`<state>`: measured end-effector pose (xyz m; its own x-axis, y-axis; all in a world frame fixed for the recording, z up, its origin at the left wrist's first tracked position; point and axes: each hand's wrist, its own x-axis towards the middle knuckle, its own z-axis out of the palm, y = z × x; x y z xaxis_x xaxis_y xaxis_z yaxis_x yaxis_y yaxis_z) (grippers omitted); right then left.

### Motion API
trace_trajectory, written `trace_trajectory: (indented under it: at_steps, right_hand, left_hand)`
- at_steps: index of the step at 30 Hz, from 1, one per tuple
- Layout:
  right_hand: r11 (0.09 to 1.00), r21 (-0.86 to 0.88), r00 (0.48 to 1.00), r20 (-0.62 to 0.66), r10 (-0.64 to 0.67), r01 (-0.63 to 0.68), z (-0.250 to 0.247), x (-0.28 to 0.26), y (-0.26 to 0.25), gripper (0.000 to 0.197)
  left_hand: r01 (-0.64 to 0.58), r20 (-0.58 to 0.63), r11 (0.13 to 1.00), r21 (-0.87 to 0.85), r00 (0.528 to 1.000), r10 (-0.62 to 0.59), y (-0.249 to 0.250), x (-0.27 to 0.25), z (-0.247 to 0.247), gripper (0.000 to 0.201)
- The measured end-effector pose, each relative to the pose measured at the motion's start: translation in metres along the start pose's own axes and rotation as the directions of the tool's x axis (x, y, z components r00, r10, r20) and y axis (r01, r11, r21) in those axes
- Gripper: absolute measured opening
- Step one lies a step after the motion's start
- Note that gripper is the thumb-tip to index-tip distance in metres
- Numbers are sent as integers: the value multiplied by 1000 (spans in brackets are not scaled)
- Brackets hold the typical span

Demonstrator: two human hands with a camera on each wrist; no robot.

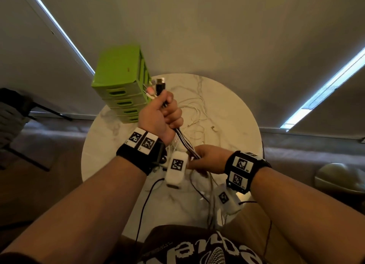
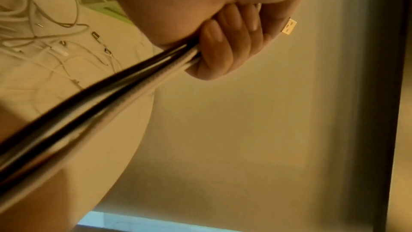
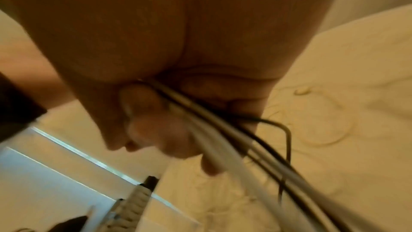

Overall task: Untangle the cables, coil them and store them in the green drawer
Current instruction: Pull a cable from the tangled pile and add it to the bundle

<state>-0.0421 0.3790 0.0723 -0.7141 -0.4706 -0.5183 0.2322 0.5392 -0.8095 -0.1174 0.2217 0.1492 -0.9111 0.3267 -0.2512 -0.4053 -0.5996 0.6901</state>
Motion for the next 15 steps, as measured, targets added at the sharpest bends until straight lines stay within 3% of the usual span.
trace_trajectory:
  at_steps: [2, 5, 8, 10, 11, 12, 13, 15]
  right_hand:
    - [978, -91, 978, -107, 178, -188, -9, -1, 18, 28]
    - [915, -232, 890, -400, 221, -331, -31, -2, 43, 25]
    - [893, -172, 690, -700, 187, -416, -53, -6, 57, 16]
    - [928, -67, 591, -787, 176, -365, -61, -10, 66, 15]
    - [948, -38, 588, -792, 164, -316, -62, -11, 71, 13]
    - [962, -34, 627, -764, 150, -271, -62, -12, 75, 9]
    - [968, -49, 702, -697, 143, -246, -60, -13, 79, 7]
    - [957, -88, 848, -490, 201, -278, -49, -17, 84, 27]
  left_hand:
    - [-25, -52, 996, -88, 998, 20, 13, 3, -6, 34]
    - [-32, -114, 991, -131, 993, 17, 20, 6, -20, 35]
    - [-15, -147, 990, -142, 989, -6, 13, 6, -31, 34]
    - [-13, -157, 987, -159, 987, -13, 10, 8, -35, 34]
    - [-15, -160, 986, -168, 987, -12, 11, 9, -37, 34]
    - [-19, -159, 984, -177, 987, -9, 13, 11, -39, 34]
    - [-24, -156, 983, -184, 988, -5, 15, 14, -40, 34]
    - [-42, -160, 980, -193, 987, 10, 19, 18, -43, 34]
